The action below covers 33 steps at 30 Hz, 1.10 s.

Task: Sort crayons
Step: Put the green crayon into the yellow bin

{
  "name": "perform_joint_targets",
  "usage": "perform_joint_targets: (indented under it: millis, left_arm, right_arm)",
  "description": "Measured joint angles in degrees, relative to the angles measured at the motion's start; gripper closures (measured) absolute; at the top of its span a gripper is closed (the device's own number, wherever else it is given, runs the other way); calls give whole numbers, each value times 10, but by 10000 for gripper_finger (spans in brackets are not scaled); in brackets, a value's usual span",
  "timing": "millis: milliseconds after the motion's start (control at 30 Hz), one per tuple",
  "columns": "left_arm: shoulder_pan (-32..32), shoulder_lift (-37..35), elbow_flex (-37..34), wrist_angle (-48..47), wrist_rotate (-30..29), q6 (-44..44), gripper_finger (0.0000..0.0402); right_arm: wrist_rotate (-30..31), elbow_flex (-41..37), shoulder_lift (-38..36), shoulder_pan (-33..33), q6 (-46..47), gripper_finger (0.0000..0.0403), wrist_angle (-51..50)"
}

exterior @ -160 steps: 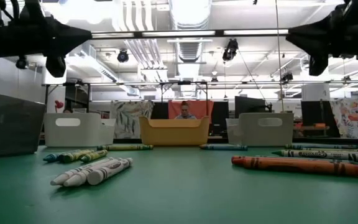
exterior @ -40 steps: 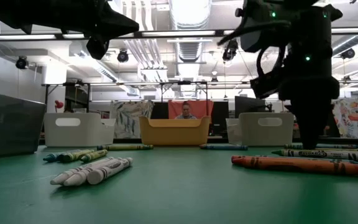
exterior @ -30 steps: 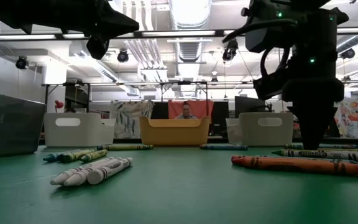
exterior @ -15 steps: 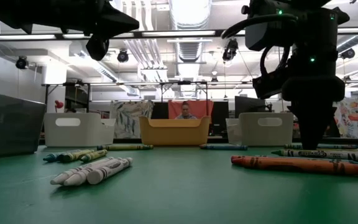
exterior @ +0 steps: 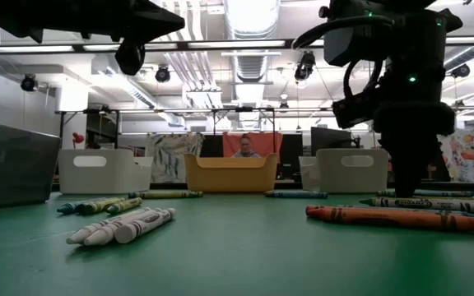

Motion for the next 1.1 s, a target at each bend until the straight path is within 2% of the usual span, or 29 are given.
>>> perform_joint_targets:
  millis: [267, 400, 567, 733, 900, 1100]
  left_arm:
    - [-9, -2, 0, 20, 0, 3, 402]
    - [-17, -5, 0, 33, 1, 3, 402]
    - [-22, -16, 0, 50, 17, 22, 402]
    - [-22, -39, 0, 50, 19, 33, 402]
    - [-22, -72, 0, 35, 19, 46, 402]
    - [-22, -114, -1, -1, 19, 50, 402]
  right_arm:
    - [38, 4, -76, -4, -10, 396, 1]
    - [57, 4, -116, -23, -42, 396, 57]
    - [56, 4, -137, -70, -144, 395, 211]
    - [52, 4, -125, -135, -264, 395, 405]
    - [50, 6, -81, -209, -338, 394, 588]
    - [-12, 66, 4, -283, -367, 394, 681]
